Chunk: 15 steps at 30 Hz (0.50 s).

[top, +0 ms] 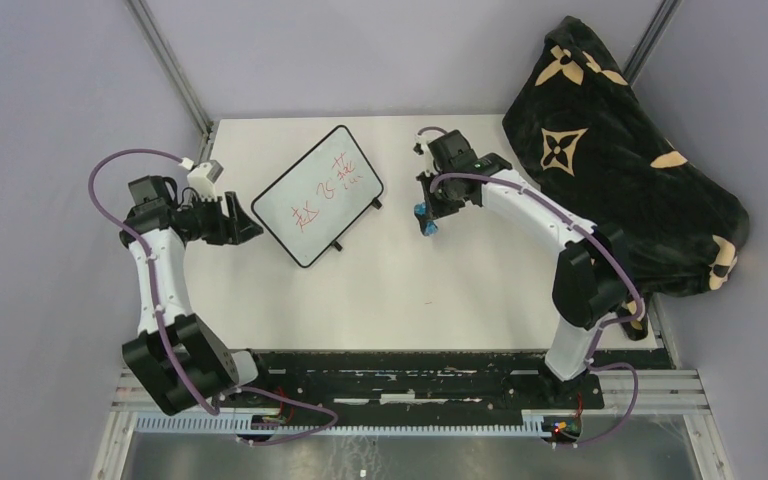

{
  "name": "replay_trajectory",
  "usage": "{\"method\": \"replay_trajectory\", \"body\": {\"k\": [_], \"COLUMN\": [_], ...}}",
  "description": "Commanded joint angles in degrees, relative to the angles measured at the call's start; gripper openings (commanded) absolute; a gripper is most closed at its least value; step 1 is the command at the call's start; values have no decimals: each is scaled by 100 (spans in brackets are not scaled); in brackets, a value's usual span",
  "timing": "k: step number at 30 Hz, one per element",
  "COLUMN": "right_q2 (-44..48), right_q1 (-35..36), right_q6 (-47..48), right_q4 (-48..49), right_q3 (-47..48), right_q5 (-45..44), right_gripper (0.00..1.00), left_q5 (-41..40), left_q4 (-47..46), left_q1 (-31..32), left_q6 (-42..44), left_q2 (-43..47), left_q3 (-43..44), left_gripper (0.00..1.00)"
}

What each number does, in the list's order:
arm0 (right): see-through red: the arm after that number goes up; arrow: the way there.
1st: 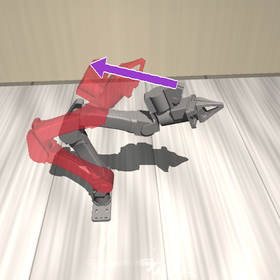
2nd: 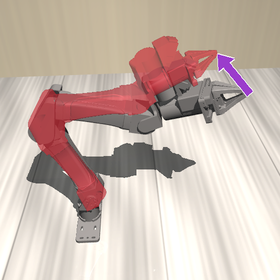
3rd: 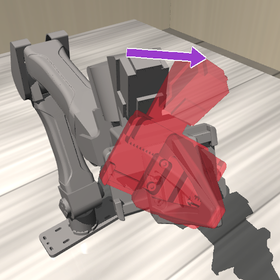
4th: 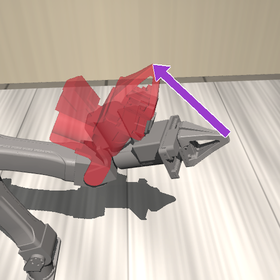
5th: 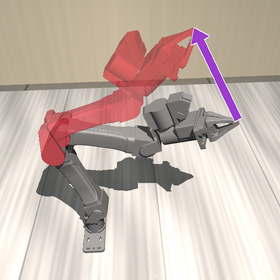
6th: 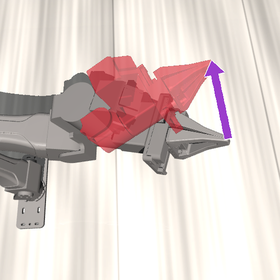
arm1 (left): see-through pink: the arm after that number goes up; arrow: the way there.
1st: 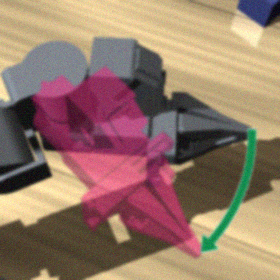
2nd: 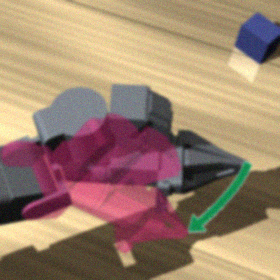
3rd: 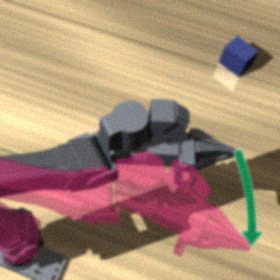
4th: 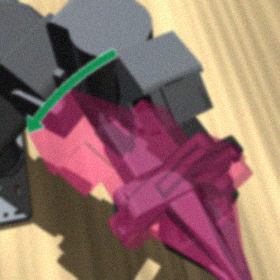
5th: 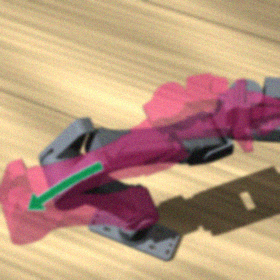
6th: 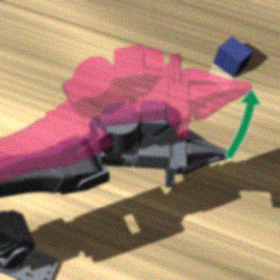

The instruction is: Erase the whiteboard

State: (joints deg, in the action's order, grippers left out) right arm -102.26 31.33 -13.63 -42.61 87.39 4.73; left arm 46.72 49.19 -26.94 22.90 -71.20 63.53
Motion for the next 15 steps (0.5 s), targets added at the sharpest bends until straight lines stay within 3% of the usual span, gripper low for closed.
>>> {"method": "replay_trajectory", "body": {"k": [1, 8, 15], "right_q2": [-238, -857, -1454], "right_q1": [-23, -29, -14], "right_q6": [79, -85, -453], "right_q4": [498, 930, 1452], "right_q3": [672, 1354, 1947], "right_q5": [529, 1234, 1474], "right_gripper": [1, 1, 1], "left_q5": [443, 623, 940], "left_q4": [-107, -413, -1166], "left_q1": [-26, -22, -13], "left_q6": [456, 372, -244], "left_q2": [-399, -788, -1044], "left_q3": [351, 584, 636], "left_gripper": [69, 68, 65]}}
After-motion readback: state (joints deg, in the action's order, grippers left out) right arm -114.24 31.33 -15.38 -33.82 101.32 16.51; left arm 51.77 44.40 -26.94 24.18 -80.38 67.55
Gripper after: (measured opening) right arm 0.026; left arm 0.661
